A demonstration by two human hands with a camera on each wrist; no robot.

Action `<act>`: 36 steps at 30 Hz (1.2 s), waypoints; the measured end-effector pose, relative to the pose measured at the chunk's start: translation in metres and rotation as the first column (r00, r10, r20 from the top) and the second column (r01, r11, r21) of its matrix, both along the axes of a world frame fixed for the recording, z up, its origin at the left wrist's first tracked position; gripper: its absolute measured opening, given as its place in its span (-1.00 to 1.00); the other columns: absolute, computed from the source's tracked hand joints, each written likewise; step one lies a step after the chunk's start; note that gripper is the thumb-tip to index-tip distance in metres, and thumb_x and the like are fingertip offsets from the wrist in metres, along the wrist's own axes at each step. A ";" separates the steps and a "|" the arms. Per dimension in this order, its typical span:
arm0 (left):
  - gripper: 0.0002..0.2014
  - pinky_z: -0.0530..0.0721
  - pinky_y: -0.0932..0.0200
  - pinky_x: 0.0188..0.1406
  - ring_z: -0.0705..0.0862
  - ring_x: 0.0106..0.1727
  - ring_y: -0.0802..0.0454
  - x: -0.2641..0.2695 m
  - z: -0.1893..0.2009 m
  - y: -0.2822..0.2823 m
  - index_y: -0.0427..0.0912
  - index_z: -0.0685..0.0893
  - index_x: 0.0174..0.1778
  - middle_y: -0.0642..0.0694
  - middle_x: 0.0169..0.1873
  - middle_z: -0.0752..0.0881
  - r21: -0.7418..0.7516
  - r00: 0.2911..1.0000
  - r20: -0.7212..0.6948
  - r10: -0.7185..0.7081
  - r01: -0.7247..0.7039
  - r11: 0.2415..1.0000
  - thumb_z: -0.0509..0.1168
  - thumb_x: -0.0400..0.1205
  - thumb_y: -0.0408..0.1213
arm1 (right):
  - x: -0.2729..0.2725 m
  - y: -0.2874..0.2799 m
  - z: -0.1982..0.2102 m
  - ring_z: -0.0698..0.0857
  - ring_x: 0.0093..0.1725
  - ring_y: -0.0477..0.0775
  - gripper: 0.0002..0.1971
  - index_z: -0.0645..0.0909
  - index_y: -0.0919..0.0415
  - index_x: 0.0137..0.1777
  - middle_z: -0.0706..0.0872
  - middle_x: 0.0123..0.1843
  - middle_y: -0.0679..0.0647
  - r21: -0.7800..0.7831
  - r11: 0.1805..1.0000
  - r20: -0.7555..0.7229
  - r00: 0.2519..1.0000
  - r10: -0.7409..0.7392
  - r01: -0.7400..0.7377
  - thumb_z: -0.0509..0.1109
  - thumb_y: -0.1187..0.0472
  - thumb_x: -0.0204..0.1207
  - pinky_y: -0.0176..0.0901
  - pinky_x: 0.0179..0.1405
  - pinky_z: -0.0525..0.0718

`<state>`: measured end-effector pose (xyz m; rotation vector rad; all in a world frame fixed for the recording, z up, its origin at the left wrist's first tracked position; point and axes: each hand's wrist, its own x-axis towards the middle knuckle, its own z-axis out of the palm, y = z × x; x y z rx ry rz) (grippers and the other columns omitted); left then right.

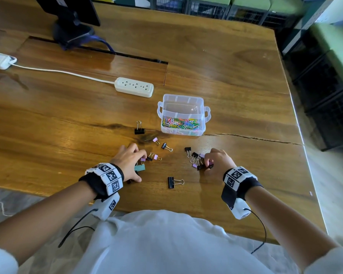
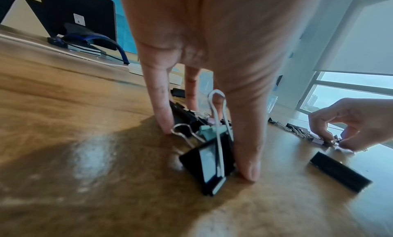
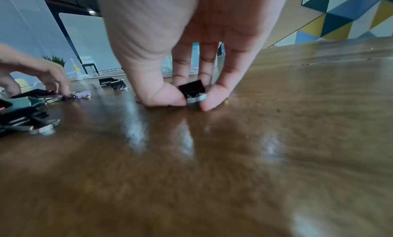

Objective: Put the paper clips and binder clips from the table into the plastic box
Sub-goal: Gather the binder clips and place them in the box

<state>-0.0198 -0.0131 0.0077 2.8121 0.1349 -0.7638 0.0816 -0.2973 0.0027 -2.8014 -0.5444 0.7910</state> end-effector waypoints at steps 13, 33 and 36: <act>-0.55 0.45 0.16 -0.11 0.38 0.11 0.00 0.032 0.002 0.001 0.08 0.57 -0.01 0.08 0.07 0.42 -0.093 0.999 -0.016 -0.049 0.048 0.994 0.58 0.27 0.03 | 0.022 0.015 0.007 0.62 -0.10 0.03 -0.86 0.61 0.02 -0.27 0.66 -0.16 -0.04 0.044 0.996 -0.033 0.997 -0.076 0.078 0.53 0.20 0.24 -0.16 -0.08 0.64; -0.73 0.35 0.41 -0.38 0.52 -0.14 0.08 0.061 0.009 0.022 -0.01 0.55 -0.26 0.06 -0.19 0.53 -0.249 0.999 0.041 0.011 -0.001 0.968 0.55 0.32 -0.23 | 0.140 0.089 0.042 0.72 0.00 0.11 -0.83 0.67 0.25 -0.05 0.79 0.01 0.12 0.415 0.867 0.165 0.915 -0.369 0.275 0.47 0.21 0.40 -0.21 -0.03 0.56; -0.76 0.36 0.42 -0.39 0.52 -0.15 0.09 0.064 0.009 0.023 -0.02 0.60 -0.24 0.07 -0.20 0.55 -0.265 0.998 0.049 0.035 -0.020 0.964 0.54 0.32 -0.25 | 0.144 0.095 0.032 0.67 -0.04 0.04 -0.79 0.62 0.23 0.01 0.77 0.04 0.10 0.311 0.915 0.153 0.936 -0.316 0.258 0.42 0.14 0.46 -0.29 -0.14 0.43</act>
